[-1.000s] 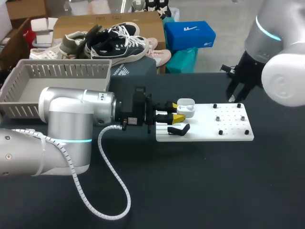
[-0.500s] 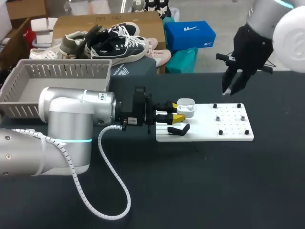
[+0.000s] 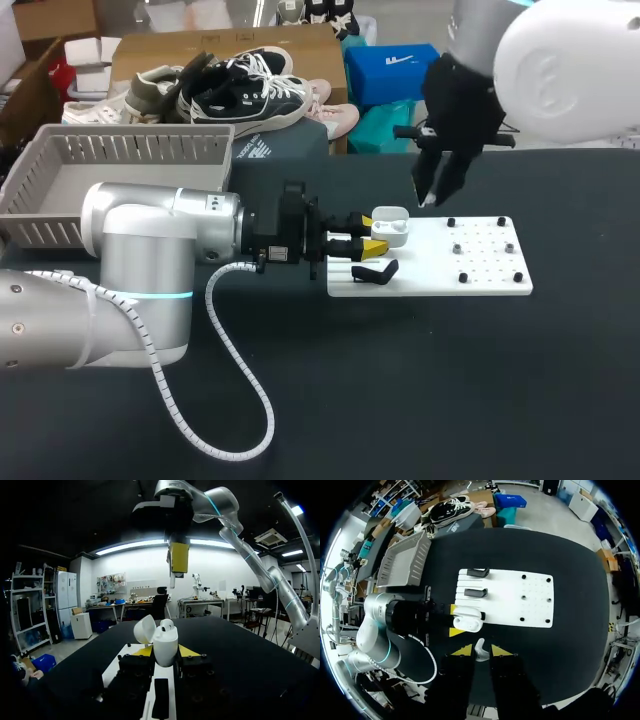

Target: Pick up each earbud case from the left stands, insert the matching earbuds, close the lid, and place the case in the box.

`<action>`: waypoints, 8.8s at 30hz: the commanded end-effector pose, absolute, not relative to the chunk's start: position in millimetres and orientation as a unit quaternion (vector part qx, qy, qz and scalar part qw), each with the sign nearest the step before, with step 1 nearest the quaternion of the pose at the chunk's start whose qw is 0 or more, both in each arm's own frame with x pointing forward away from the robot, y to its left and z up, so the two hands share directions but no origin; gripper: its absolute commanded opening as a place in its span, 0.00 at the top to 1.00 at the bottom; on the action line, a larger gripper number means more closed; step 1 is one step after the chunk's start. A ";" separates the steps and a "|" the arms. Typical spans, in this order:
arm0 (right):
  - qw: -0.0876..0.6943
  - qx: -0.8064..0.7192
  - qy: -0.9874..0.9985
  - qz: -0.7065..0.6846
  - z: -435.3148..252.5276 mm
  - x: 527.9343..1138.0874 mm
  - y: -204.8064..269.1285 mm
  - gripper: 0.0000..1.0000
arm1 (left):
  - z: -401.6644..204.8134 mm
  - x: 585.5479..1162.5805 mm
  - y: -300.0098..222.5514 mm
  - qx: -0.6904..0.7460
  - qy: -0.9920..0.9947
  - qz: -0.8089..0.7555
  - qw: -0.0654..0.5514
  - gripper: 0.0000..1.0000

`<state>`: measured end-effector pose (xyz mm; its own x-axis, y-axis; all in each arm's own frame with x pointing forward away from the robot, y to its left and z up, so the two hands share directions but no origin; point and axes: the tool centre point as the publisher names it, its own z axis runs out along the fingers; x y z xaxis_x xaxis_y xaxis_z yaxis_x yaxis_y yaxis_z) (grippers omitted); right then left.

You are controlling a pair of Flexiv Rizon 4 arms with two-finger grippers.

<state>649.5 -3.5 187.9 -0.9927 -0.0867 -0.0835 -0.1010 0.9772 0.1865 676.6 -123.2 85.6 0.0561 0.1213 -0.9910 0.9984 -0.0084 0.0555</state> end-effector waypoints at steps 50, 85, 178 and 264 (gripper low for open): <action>0.005 -0.161 0.986 0.052 173.5 648.4 46.7 1.00 | 85.3 676.0 -123.3 0.544 0.514 -0.455 0.483 1.00; 0.019 -0.135 0.990 0.036 147.7 663.5 43.5 1.00 | 85.3 676.0 -123.3 0.544 0.514 -0.455 0.483 1.00; 0.023 0.008 1.000 0.015 127.3 712.9 -18.0 0.00 | 85.3 676.0 -123.3 0.544 0.514 -0.455 0.483 1.00; 0.173 0.037 0.977 0.122 182.3 678.3 -59.9 0.00 | 135.4 772.2 160.2 0.295 0.821 -0.112 0.476 0.00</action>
<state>682.6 -58.6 182.8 -0.9419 0.1095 -0.3176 0.0279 0.9676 0.2508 802.5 155.6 123.6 -0.4742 0.4386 -0.7634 0.5782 0.8090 0.1056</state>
